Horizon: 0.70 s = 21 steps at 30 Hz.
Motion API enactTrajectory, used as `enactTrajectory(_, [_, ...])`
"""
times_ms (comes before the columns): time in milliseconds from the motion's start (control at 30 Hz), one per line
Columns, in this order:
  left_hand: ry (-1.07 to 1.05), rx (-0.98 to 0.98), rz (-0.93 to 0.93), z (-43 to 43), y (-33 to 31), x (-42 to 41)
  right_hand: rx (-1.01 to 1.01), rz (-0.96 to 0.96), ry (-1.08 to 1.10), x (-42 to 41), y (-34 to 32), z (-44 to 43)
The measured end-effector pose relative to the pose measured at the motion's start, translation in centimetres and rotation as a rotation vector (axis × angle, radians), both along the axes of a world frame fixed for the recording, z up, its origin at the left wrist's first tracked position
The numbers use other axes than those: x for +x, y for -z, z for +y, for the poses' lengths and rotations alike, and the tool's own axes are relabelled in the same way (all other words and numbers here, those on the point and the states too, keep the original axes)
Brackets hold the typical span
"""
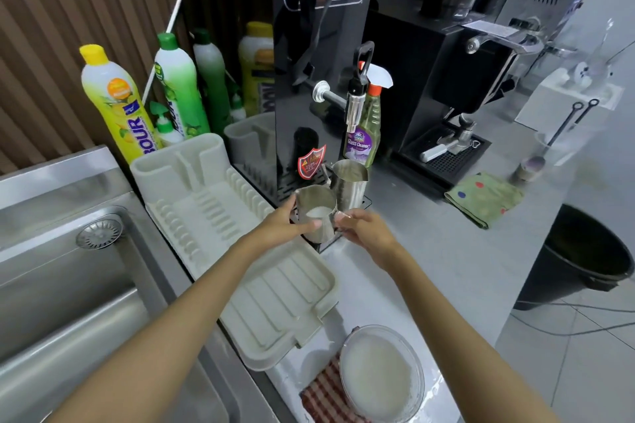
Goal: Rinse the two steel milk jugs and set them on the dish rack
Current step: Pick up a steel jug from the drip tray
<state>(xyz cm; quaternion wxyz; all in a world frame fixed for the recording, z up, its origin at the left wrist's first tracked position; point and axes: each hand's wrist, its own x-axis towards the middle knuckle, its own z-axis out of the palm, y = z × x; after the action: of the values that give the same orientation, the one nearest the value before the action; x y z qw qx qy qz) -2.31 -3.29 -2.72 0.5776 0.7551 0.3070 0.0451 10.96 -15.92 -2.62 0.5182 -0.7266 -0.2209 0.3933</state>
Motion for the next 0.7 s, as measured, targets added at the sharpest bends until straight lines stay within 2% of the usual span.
enactTrajectory(100, [-0.142, 0.021, -0.098, 0.0, -0.3, -1.4, 0.029, 0.037, -0.182, -0.7, -2.1, 0.0])
enactTrajectory(267, [-0.408, 0.075, -0.287, 0.2, -1.1, -5.8, 0.044, 0.032, -0.274, -4.4, -3.9, 3.5])
enactTrajectory(500, [-0.76, 0.135, -0.293, 1.9, -3.1, -16.8, 0.1, 0.061, -0.467, -14.6, -4.0, 11.1])
enactTrajectory(700, [-0.915, 0.137, -0.181, 3.0, -2.3, -28.1, 0.135, 0.126, -0.606, -25.0, -1.7, 14.9])
